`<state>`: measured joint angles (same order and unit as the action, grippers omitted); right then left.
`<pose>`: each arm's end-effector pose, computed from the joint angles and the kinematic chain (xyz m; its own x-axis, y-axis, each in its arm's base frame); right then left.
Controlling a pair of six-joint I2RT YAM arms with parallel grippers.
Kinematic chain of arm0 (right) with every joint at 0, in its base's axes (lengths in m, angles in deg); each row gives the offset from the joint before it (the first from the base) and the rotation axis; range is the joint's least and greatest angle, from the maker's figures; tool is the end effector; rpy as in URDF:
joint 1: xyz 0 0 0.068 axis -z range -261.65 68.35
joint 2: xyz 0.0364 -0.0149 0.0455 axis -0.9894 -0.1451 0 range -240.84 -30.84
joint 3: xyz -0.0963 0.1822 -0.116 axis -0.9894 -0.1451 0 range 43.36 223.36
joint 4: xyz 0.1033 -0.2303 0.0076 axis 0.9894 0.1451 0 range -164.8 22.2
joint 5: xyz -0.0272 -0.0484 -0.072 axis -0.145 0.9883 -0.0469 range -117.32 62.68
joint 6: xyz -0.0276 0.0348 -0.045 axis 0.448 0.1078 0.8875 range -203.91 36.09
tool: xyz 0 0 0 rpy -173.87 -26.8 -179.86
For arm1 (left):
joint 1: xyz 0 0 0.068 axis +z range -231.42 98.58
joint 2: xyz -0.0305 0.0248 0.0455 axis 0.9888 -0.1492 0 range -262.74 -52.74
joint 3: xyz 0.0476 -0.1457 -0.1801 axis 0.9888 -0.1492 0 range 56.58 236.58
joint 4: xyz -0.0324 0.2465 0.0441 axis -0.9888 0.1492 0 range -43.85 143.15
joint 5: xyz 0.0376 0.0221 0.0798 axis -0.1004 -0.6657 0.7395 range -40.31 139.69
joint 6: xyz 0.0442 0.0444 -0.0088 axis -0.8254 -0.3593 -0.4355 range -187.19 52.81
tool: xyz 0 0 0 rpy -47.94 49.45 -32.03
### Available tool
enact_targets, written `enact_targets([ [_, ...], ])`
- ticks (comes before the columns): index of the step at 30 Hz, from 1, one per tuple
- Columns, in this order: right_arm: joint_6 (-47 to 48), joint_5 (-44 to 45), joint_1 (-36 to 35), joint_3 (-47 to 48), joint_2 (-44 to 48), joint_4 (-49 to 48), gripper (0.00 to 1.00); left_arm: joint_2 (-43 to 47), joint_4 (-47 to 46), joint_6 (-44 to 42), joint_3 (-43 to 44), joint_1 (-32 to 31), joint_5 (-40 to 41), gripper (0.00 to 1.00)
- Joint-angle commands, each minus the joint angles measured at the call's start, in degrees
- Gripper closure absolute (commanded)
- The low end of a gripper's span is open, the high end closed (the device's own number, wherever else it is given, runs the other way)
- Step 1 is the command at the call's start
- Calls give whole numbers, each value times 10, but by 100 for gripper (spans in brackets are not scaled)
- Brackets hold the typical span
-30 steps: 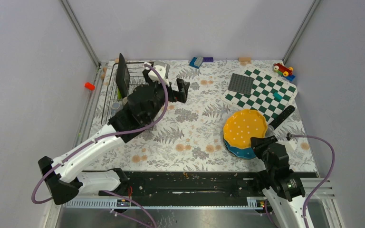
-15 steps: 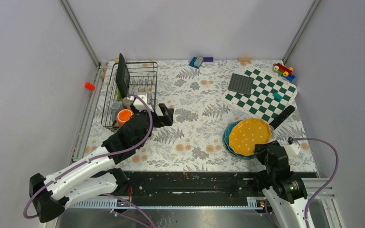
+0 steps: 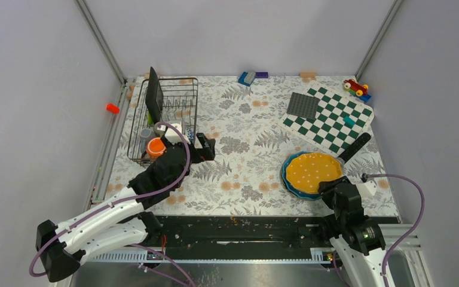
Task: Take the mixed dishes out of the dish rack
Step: Place the plate at the center of the board.
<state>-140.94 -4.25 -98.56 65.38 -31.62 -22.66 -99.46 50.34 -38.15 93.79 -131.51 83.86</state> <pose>0.0948 0.0088 0.1969 -0.2219 0.7393 -0.6357 0.4417 0.6575 0.6104 0.1607 -0.1497 0.2715 -0.2708 -0.3021 -0.9140 0.1749 0.9182 -0.3553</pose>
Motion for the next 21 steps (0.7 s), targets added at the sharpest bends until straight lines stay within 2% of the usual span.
enact_targets([
  [1,0,18,0,0,35,-15,54,5,-19,9,-1,0,24,1],
  [14,3,1,0,-11,17,-10,48,7,-17,8,-6,0,39,1],
  [19,7,-4,0,-11,12,-11,41,11,-11,8,-7,0,44,1],
  [21,8,-8,0,-10,10,-11,36,12,-11,8,-8,0,46,1],
])
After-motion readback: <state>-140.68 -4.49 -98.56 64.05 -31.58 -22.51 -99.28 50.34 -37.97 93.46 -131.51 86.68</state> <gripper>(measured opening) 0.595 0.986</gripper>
